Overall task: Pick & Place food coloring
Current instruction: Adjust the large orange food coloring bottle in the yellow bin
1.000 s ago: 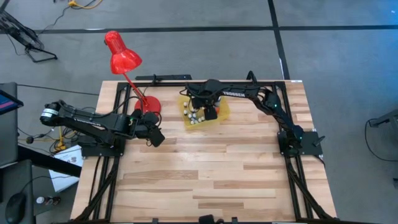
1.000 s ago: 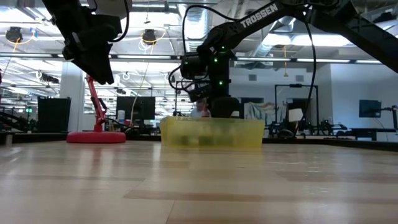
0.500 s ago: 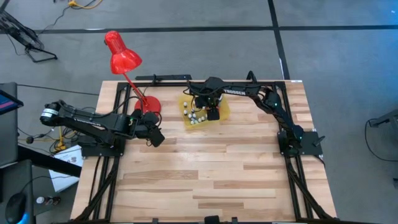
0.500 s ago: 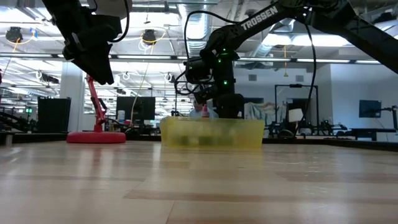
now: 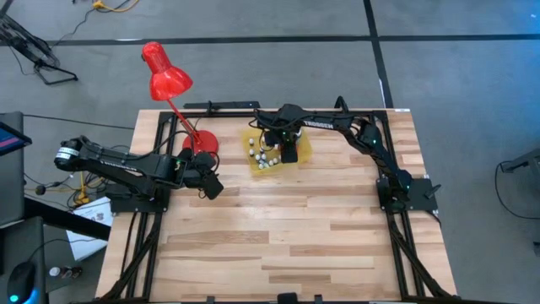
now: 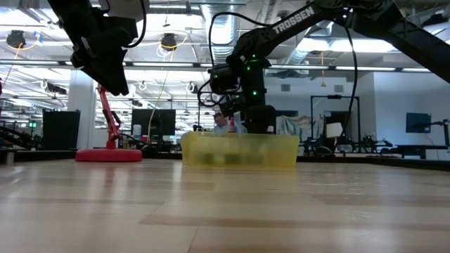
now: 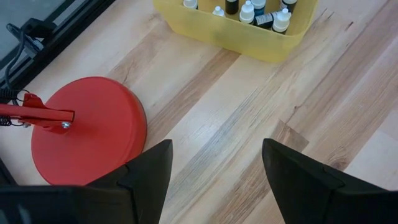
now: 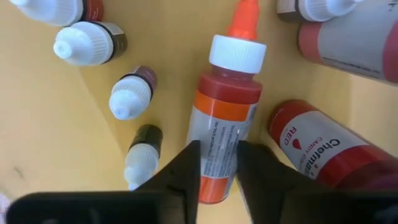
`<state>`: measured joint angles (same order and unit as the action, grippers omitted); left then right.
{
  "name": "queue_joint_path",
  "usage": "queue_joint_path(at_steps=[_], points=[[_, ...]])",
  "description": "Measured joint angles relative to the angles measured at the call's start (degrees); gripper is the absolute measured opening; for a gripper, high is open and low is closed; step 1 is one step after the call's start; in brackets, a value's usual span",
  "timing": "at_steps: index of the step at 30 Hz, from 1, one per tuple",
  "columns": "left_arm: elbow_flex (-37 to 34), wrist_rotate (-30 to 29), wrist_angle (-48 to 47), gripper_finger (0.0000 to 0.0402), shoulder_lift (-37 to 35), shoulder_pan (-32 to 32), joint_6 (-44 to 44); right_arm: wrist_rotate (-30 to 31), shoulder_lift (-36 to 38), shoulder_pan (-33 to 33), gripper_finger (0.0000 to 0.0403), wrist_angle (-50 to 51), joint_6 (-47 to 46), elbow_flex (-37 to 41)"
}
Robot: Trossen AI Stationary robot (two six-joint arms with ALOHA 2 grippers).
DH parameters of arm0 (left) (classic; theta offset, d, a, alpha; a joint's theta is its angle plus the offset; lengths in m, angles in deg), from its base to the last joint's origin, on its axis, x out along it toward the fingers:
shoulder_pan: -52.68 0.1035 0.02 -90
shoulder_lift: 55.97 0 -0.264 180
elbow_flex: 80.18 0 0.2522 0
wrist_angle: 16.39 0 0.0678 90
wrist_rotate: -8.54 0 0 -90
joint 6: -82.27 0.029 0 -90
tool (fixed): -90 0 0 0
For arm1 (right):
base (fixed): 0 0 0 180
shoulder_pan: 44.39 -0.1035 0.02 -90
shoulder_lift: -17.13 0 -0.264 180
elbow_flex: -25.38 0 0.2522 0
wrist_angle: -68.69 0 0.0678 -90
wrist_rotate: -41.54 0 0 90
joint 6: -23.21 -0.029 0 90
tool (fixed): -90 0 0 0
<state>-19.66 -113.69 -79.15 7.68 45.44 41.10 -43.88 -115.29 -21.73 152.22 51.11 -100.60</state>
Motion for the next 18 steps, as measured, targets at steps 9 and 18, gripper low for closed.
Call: queue_joint_path(at_steps=[9, 18], points=[[0.0, 0.0, -0.01, 0.0241, 0.0, 0.0, 0.0, -3.25, 0.17, -0.06, 0.0044, -0.36, -0.99, -0.11], [0.0, 0.2, -0.02, 0.0241, 0.0, 0.01, 0.0, -3.54, -0.02, -0.07, 0.0128, 0.34, -0.77, 0.02]])
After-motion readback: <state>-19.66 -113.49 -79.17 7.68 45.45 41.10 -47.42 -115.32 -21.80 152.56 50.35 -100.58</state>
